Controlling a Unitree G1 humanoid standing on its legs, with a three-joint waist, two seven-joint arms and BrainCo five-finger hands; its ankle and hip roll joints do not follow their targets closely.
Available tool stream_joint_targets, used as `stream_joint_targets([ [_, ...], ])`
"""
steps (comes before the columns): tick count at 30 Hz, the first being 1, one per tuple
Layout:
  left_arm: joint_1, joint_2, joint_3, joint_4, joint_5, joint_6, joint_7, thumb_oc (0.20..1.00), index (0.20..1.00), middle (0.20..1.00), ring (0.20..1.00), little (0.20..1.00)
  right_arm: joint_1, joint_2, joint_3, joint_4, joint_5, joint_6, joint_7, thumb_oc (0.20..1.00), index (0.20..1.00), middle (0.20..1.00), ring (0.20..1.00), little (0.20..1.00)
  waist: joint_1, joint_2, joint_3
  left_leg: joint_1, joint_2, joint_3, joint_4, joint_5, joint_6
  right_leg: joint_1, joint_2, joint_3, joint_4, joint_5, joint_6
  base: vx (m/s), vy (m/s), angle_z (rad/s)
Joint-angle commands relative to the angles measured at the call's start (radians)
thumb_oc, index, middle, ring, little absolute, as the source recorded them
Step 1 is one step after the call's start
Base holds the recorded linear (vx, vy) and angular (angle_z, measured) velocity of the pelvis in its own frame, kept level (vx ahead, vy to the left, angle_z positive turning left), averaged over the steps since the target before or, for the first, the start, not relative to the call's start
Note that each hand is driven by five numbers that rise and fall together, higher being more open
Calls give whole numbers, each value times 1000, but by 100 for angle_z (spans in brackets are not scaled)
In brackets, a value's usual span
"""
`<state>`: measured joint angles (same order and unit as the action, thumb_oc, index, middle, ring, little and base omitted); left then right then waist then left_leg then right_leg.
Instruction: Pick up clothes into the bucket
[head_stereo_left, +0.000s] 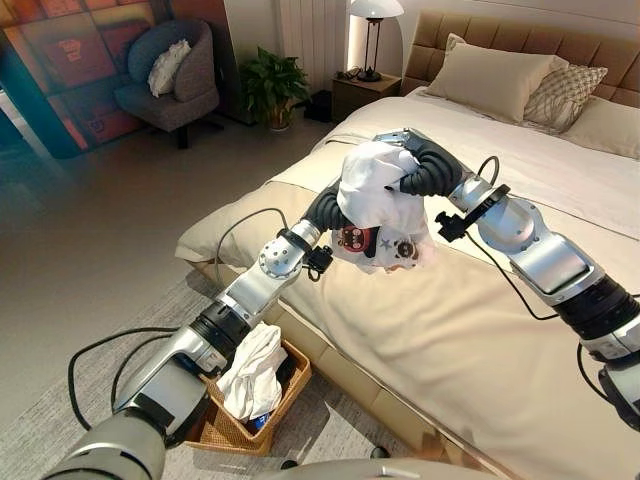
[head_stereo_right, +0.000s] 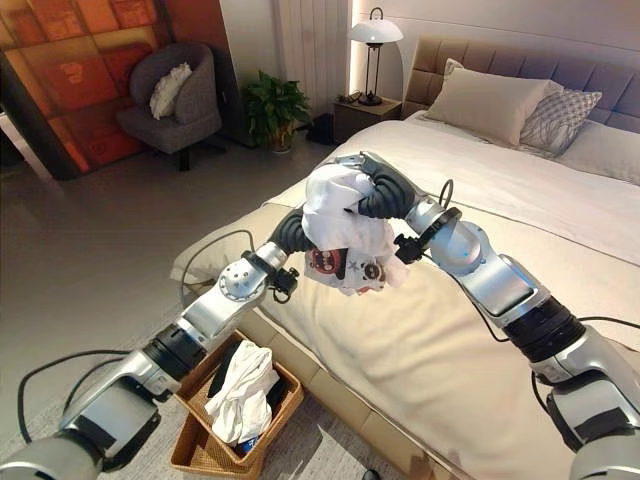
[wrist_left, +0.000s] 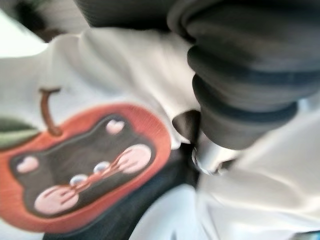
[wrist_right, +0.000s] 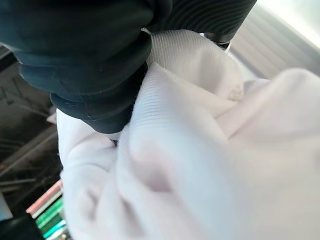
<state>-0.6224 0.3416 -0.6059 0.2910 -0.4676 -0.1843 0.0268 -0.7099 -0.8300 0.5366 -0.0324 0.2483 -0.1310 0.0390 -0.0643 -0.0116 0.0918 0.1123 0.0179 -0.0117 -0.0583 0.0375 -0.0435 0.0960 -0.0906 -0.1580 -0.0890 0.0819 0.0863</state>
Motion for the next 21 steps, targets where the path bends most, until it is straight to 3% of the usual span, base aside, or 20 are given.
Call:
stream_joint_targets([
  [1, -33, -56, -37, 41, -117, -6, -45, 200, 200, 200, 200, 200, -59, 76, -82, -175, 70, -100, -14, 1000, 1000, 1000, 1000, 1000, 8, -52, -32, -32, -4, -28, 92, -81, -7, 8, -49, -52, 114, -95, 51, 0, 0, 0],
  [7, 89, -45, 35, 21, -211, 9, -58, 200, 200, 200, 200, 200, 18, 71, -170, -134, 21, -92, -66, 1000, 1000, 1000, 1000, 1000, 9, -56, -35, -28, -3, -27, 89, -83, -6, 10, -50, -50, 111, -93, 50, 0, 0, 0],
  [11, 144, -10, 79, -4, -203, 12, -63, 200, 200, 200, 200, 200, 91, 59, -248, -103, -4, -84, -91, 1000, 1000, 1000, 1000, 1000, 11, -57, -37, -29, -4, -28, 91, -86, -6, 12, -50, -51, 109, -93, 50, 0, 0, 0],
  [18, 333, 79, 299, -51, -188, 1, -59, 200, 200, 200, 200, 200, 372, 109, -475, -17, -31, -63, -120, 1000, 1000, 1000, 1000, 1000, 19, -59, -27, -40, -7, -32, 99, -91, -3, 2, -52, -51, 117, -99, 49, 0, 0, 0],
  [19, 389, 100, 393, -46, -168, -5, -48, 200, 200, 200, 200, 200, 475, 158, -553, 22, -42, -55, -132, 1000, 1000, 1000, 1000, 1000, 18, -55, -19, -45, -9, -35, 102, -92, -1, -3, -52, -51, 123, -102, 47, 0, 0, 0],
  [20, 392, 101, 392, -48, -168, -5, -48, 200, 200, 200, 200, 200, 480, 160, -555, 19, -42, -54, -131, 1000, 1000, 1000, 1000, 1000, 19, -57, -21, -46, -9, -35, 103, -93, -1, -4, -52, -51, 123, -103, 47, 7, 18, 3],
  [21, 427, 113, 466, -36, -138, -11, -33, 200, 200, 200, 200, 200, 562, 219, -607, 66, -49, -51, -145, 1000, 1000, 1000, 1000, 1000, 16, -53, -11, -52, -10, -35, 106, -93, 0, -11, -53, -49, 129, -105, 45, 0, 0, 0],
])
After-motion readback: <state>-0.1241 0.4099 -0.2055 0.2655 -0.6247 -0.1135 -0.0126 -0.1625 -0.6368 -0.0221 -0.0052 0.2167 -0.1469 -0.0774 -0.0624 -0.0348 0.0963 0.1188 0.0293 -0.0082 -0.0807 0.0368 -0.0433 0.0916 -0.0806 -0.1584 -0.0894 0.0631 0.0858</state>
